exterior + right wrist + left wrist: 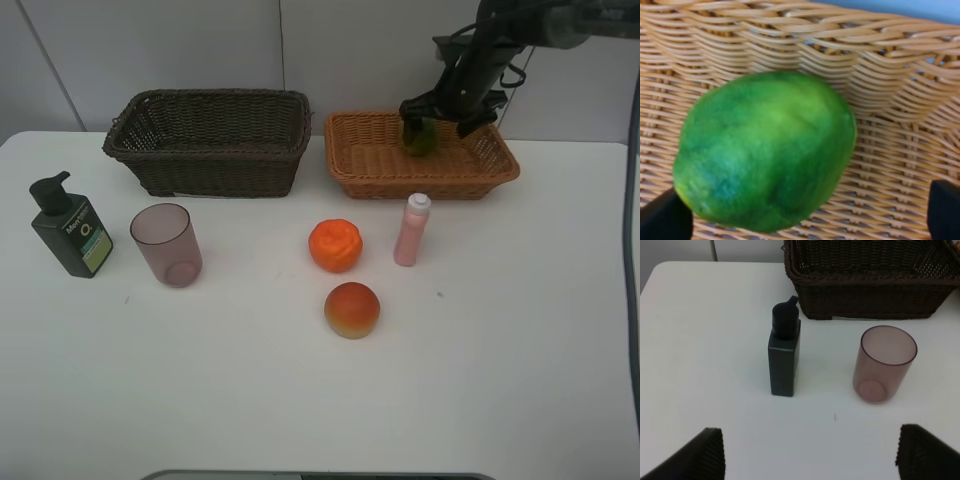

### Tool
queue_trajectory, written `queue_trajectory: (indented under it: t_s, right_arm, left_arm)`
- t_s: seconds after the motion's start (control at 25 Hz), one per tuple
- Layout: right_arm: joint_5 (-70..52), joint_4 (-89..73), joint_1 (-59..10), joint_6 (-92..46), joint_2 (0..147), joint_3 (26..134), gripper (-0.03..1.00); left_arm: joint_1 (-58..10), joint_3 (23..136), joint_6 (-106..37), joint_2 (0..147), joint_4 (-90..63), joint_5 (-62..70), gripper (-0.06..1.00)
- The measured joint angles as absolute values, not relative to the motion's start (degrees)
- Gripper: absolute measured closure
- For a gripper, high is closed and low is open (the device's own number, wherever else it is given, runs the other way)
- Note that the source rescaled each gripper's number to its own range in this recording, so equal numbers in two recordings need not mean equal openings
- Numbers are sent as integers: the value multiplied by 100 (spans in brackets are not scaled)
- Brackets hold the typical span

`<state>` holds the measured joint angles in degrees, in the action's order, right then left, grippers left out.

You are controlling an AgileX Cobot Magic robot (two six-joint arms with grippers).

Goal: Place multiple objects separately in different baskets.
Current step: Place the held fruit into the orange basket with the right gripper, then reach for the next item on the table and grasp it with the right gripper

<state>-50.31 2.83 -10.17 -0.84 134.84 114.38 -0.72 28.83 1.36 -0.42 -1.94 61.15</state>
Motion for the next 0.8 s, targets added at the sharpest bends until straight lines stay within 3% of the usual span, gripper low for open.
queue_trajectory:
  t_s: [0.36,0.8]
  right_arm:
    - [-5680,320,-1316,-84,12808,11438,-3]
    - [-6762,304,-2633,-263,11956,11171,-3]
  left_arm:
    - [-72,2883,136,-42,-194,6115,6]
    - [-72,2883,136,-42,-194,6115,6]
